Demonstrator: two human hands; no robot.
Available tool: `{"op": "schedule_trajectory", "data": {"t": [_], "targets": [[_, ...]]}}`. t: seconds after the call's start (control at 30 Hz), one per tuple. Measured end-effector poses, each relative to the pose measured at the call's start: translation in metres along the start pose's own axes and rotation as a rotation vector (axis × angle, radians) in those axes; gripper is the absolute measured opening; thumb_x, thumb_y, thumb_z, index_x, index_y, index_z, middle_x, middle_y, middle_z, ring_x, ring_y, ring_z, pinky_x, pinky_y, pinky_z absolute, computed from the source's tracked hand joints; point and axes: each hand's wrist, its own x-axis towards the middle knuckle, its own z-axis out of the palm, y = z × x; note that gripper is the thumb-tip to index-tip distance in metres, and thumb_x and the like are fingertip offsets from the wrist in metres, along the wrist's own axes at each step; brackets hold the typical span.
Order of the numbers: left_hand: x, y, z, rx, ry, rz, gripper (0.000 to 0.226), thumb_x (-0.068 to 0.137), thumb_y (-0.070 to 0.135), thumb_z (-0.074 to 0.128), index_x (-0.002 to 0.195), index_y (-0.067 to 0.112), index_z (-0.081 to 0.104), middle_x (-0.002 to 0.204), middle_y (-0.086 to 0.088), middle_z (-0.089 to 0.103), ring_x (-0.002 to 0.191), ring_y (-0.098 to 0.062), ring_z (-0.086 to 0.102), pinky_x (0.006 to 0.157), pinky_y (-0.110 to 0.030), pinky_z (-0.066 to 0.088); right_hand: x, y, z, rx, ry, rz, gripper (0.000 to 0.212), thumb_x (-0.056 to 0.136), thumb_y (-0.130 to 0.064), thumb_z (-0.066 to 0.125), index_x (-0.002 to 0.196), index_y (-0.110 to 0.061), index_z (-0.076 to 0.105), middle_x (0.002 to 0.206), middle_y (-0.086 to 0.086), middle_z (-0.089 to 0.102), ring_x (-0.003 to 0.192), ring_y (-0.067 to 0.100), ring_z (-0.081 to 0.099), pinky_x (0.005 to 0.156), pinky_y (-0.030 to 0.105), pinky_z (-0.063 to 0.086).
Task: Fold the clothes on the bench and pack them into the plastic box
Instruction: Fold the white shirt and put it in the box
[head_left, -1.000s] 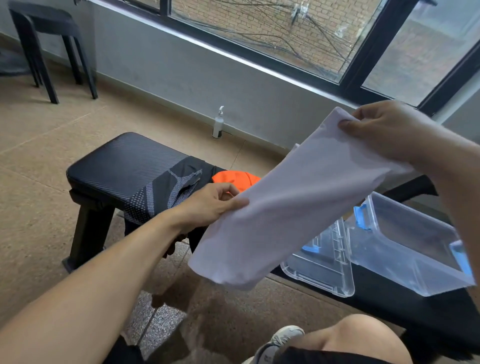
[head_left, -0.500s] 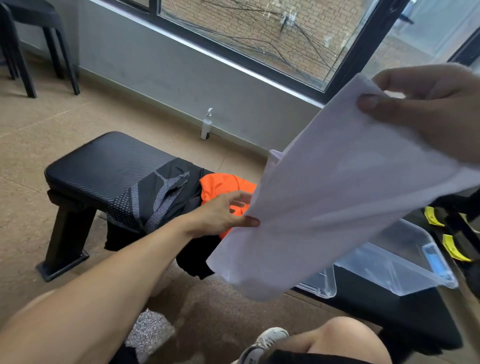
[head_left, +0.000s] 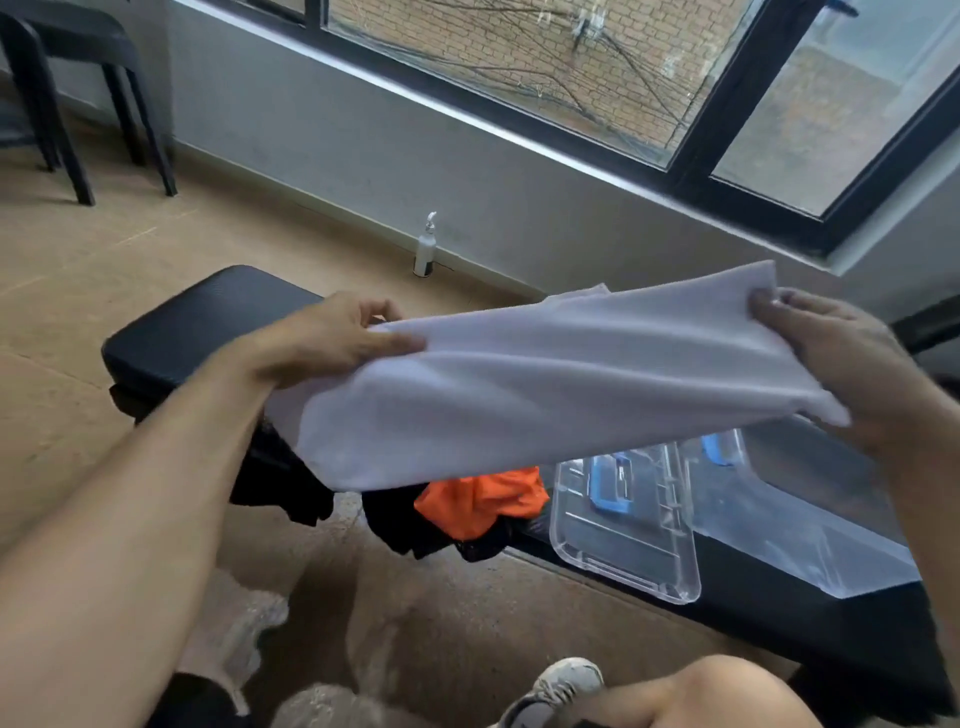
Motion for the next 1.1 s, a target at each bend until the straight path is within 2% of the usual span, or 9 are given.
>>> {"op": "schedule_trajectory", "data": {"t": [0.1, 0.17, 0.23, 0.33, 0.57, 0.7, 0.83, 1.0, 1.1], "targets": [[0.018, -0.009, 0.002, 0.175, 0.264, -0.004, 0.033, 0.077, 0.050, 0.084, 0.093, 0.026, 0.069, 0.088, 0.009, 0.073, 0.081, -0.011, 0.065, 0.068, -0.030, 0.048, 0.020, 0.058, 0.021, -0.220, 0.072, 0.092, 0.021, 0.101, -0.026, 0.060, 0.091, -0.011, 0.070, 0.078, 0.009, 0.067, 0.058, 0.016, 0.057, 0.055, 0.026, 0.045], [0.033, -0.023, 0.016, 0.310, 0.412, 0.017, 0.039, 0.077, 0.043, 0.084, 0.108, 0.029, 0.065, 0.103, 0.008, 0.069, 0.099, -0.016, 0.062, 0.084, -0.036, 0.049, 0.034, 0.092, 0.028, -0.444, 0.102, 0.102, 0.028, 0.100, -0.030, 0.057, 0.086, -0.008, 0.068, 0.083, 0.013, 0.065, 0.067, 0.022, 0.051, 0.062, 0.033, 0.038], [0.044, -0.041, 0.030, 0.440, 0.429, 0.004, 0.048, 0.081, 0.035, 0.081, 0.124, 0.026, 0.061, 0.125, 0.003, 0.065, 0.121, -0.023, 0.055, 0.100, -0.042, 0.045, 0.043, 0.115, 0.031, -0.603, 0.131, 0.117, 0.030, 0.100, -0.031, 0.051, 0.092, -0.007, 0.068, 0.089, 0.013, 0.068, 0.078, 0.028, 0.055, 0.067, 0.036, 0.038], [0.050, -0.059, 0.040, 0.508, 0.357, -0.095, 0.056, 0.084, 0.033, 0.077, 0.135, 0.022, 0.057, 0.138, -0.001, 0.059, 0.131, -0.027, 0.047, 0.104, -0.043, 0.042, 0.048, 0.128, 0.036, -0.708, 0.163, 0.172, 0.028, 0.102, -0.033, 0.043, 0.100, -0.013, 0.062, 0.086, 0.005, 0.058, 0.090, 0.031, 0.052, 0.073, 0.036, 0.038], [0.044, -0.073, 0.040, 0.461, 0.330, -0.335, 0.055, 0.084, 0.044, 0.076, 0.128, 0.021, 0.056, 0.127, -0.003, 0.063, 0.118, -0.027, 0.058, 0.097, -0.045, 0.051, 0.046, 0.099, 0.067, -0.584, 0.179, -0.005, 0.024, 0.096, -0.033, 0.050, 0.093, -0.016, 0.067, 0.088, 0.003, 0.067, 0.084, 0.026, 0.058, 0.066, 0.035, 0.042], [0.038, -0.063, 0.037, 0.079, 0.433, -0.304, 0.022, 0.091, 0.032, 0.071, 0.106, 0.017, 0.067, 0.110, -0.003, 0.069, 0.097, -0.022, 0.067, 0.087, -0.042, 0.059, 0.036, 0.070, 0.139, -0.394, 0.121, -0.158, 0.024, 0.095, -0.040, 0.056, 0.091, -0.019, 0.067, 0.081, -0.005, 0.067, 0.078, 0.019, 0.061, 0.067, 0.032, 0.044], [0.031, -0.049, 0.029, -0.340, 0.466, -0.348, 0.015, 0.102, 0.018, 0.058, 0.109, 0.007, 0.066, 0.105, -0.017, 0.073, 0.077, -0.024, 0.068, 0.075, -0.040, 0.063, 0.025, 0.072, 0.237, -0.389, -0.054, -0.179, 0.039, 0.099, -0.057, 0.045, 0.096, -0.023, 0.063, 0.080, -0.009, 0.067, 0.088, 0.021, 0.062, 0.076, 0.033, 0.041], [0.027, -0.059, 0.015, -0.220, 0.492, -0.374, 0.016, 0.099, 0.010, 0.052, 0.111, 0.011, 0.063, 0.106, -0.014, 0.072, 0.081, -0.026, 0.072, 0.069, -0.039, 0.065, 0.011, 0.099, 0.325, -0.511, -0.258, -0.136, 0.031, 0.104, -0.046, 0.041, 0.120, -0.022, 0.053, 0.108, 0.006, 0.069, 0.105, 0.034, 0.062, 0.077, 0.040, 0.042], [0.027, -0.068, 0.011, -0.096, 0.459, -0.382, 0.022, 0.093, 0.009, 0.054, 0.113, 0.016, 0.062, 0.114, -0.007, 0.067, 0.084, -0.028, 0.075, 0.071, -0.043, 0.065, 0.011, 0.113, 0.336, -0.593, -0.425, -0.058, 0.040, 0.100, -0.047, 0.046, 0.135, -0.028, 0.051, 0.127, 0.001, 0.067, 0.119, 0.029, 0.059, 0.091, 0.041, 0.045]]}}
